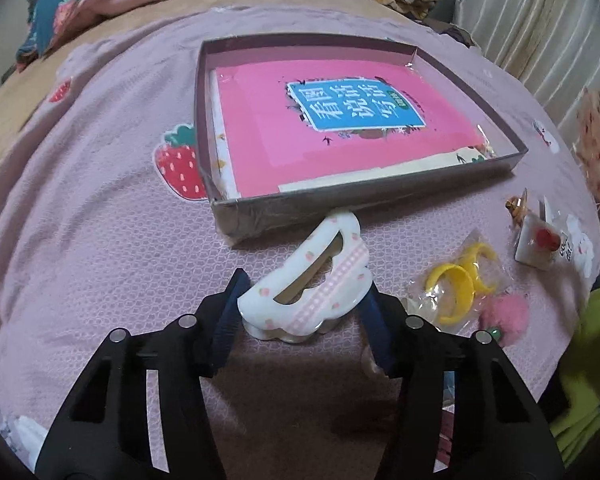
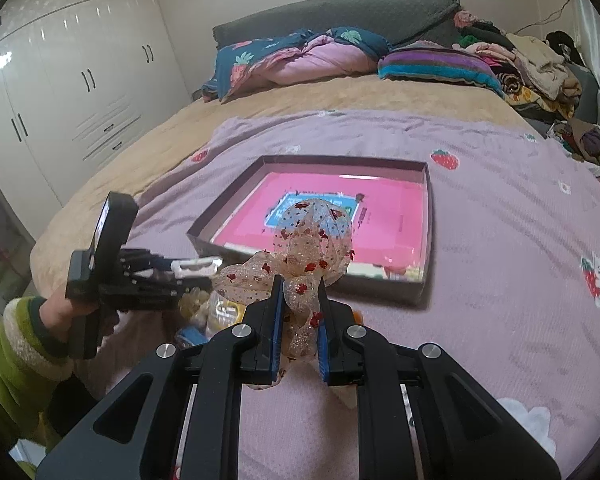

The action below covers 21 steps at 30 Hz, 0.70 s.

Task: Organize jewelry
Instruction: 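Carry the white claw clip and pink bow over the brown tray with both tools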

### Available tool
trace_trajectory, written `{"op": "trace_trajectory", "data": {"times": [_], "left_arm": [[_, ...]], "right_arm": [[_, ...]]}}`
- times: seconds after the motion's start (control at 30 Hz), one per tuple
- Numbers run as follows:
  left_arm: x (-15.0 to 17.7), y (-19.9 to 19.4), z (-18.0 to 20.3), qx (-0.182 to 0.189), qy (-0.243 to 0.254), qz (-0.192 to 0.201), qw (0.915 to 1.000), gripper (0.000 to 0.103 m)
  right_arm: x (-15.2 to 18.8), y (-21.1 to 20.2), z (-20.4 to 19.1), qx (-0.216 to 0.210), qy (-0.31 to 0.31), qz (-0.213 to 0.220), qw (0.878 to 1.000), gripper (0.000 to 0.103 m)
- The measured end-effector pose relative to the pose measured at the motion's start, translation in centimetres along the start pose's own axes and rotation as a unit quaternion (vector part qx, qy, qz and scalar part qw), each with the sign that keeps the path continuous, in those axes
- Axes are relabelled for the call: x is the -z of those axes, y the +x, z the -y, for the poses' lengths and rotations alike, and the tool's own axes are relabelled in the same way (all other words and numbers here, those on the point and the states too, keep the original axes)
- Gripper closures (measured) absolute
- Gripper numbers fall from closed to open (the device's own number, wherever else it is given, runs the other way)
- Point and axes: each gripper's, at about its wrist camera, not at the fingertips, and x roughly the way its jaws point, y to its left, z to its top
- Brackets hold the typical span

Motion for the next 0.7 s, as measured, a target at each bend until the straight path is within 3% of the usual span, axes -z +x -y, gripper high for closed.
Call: {"op": "trace_trajectory", "data": {"times": [0.33, 0.7], "left_arm": [[-2.0, -6.0, 0.8, -0.008, -0.002, 0.064, 0.9979, 0.057], [-7.0, -5.4, 0.3, -0.041, -0.040, 0.091, 0.9942, 0.057]], "right_arm": [[-4.9, 0.6, 1.0, 0.013, -0.018, 0.036, 0.999, 0.090], [-6.7, 5.1, 4.0, 0.035, -0.002, 0.017, 0.999, 0.090]]}}
